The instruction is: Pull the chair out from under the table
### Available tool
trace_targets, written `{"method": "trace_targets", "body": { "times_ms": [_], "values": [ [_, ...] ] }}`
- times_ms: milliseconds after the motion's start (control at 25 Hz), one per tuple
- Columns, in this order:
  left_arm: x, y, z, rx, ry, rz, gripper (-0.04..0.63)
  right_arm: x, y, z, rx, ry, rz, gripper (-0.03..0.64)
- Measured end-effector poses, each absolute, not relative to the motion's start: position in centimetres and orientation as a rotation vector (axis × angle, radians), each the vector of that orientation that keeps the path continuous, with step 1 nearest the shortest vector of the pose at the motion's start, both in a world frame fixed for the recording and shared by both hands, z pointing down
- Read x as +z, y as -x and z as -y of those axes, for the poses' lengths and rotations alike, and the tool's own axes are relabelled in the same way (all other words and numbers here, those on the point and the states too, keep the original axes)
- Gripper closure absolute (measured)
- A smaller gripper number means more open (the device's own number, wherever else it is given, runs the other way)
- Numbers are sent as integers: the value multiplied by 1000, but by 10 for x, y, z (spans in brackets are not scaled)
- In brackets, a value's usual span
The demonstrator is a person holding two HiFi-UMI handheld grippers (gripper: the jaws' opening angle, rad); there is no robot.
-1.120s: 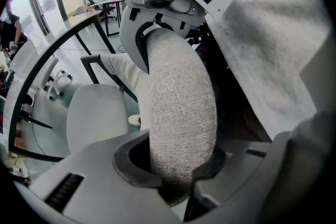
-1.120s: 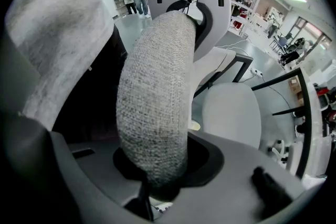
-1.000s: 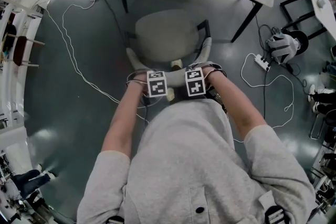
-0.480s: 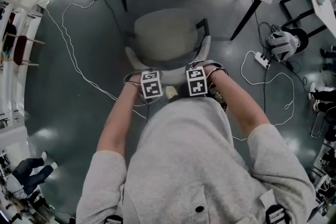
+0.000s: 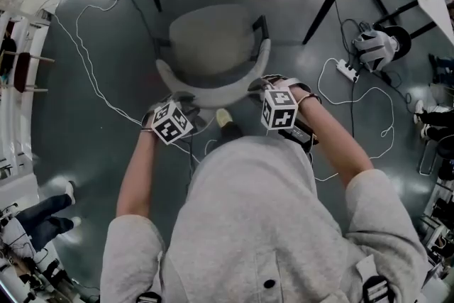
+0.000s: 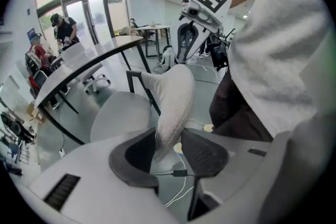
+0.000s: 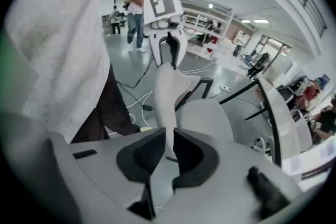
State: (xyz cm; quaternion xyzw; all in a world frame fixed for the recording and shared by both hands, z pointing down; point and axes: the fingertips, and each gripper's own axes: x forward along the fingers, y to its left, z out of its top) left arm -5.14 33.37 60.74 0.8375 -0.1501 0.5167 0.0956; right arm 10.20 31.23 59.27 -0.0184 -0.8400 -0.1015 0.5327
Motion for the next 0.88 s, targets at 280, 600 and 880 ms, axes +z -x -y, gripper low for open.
{"method": "trace_targets", "body": {
  "times_ms": [280,600,880],
  "values": [
    [544,51,-343,1109,-2410,995,566,509,-152,-310,32,-388,2323,569],
    [440,2,-352,649,-2277,1688,571,419,-156,-323,222,-836,2617,571],
    [377,-47,-392,368,-2204,1922,571,376,-208,-366,252,-1049,2707,571]
  ]
}}
